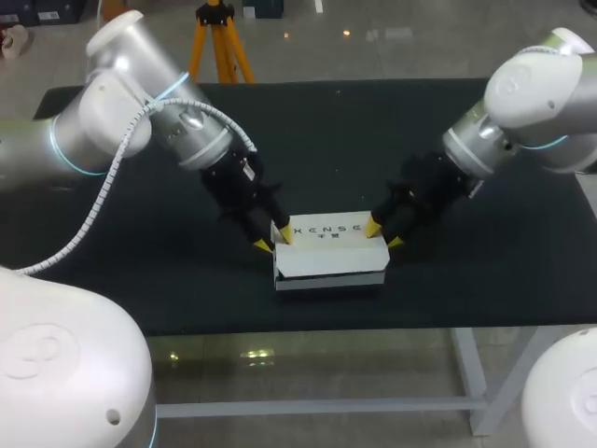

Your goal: Assemble the packaging by folding the flat box into shape, placing the metal phone stand inside, and closing the box properly

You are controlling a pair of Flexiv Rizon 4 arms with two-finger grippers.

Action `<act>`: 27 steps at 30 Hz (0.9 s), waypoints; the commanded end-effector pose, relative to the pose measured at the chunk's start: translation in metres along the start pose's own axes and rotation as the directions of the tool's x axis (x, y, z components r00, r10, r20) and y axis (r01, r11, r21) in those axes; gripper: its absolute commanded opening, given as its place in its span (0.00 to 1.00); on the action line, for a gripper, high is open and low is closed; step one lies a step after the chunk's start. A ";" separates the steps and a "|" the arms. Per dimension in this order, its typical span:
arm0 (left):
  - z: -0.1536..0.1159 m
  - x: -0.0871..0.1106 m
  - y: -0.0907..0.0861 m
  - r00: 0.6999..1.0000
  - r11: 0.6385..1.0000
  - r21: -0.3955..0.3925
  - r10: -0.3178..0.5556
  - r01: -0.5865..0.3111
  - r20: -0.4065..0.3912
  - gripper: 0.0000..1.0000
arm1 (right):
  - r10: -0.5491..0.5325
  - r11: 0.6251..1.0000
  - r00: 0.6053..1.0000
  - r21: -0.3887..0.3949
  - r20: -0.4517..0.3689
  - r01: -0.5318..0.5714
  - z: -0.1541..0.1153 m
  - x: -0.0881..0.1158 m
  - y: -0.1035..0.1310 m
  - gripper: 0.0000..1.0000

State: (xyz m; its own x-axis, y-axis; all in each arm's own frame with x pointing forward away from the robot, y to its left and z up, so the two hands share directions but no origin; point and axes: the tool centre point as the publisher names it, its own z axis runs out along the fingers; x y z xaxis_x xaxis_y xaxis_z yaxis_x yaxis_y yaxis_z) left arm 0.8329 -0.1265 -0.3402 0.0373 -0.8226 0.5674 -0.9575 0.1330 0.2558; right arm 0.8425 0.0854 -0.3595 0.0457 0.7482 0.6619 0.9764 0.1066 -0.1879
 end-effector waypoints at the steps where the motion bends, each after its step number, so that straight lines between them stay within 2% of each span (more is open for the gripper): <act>1: 0.001 0.003 -0.005 1.000 1.000 -0.021 -0.001 0.001 0.005 0.39 | 0.000 1.000 1.000 0.014 -0.001 0.000 0.001 0.003 0.004 0.49; 7: 0.001 0.003 -0.005 1.000 1.000 -0.021 -0.001 0.001 0.005 0.42 | 0.000 1.000 1.000 0.014 -0.001 0.000 0.001 0.003 0.004 0.49; 13: 0.001 0.003 -0.005 1.000 1.000 -0.021 -0.001 0.001 0.005 0.40 | 0.000 1.000 1.000 0.014 -0.001 0.000 0.001 0.003 0.004 0.49; 18: 0.001 0.003 -0.005 1.000 1.000 -0.021 -0.001 0.001 0.005 0.37 | 0.000 1.000 1.000 0.014 -0.001 0.000 0.001 0.003 0.004 0.45; 27: 0.001 0.003 -0.005 1.000 1.000 -0.021 -0.001 0.001 0.005 0.37 | 0.000 1.000 1.000 0.014 -0.001 0.000 0.001 0.003 0.004 0.44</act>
State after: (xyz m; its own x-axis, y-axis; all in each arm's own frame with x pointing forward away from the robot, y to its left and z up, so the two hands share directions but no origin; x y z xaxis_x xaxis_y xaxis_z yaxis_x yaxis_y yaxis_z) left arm 0.8366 -0.1260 -0.3416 0.0379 -0.8229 0.5669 -0.9521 0.1425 0.2704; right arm 0.8446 0.0849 -0.3597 0.0467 0.7476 0.6625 0.9748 0.1108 -0.1937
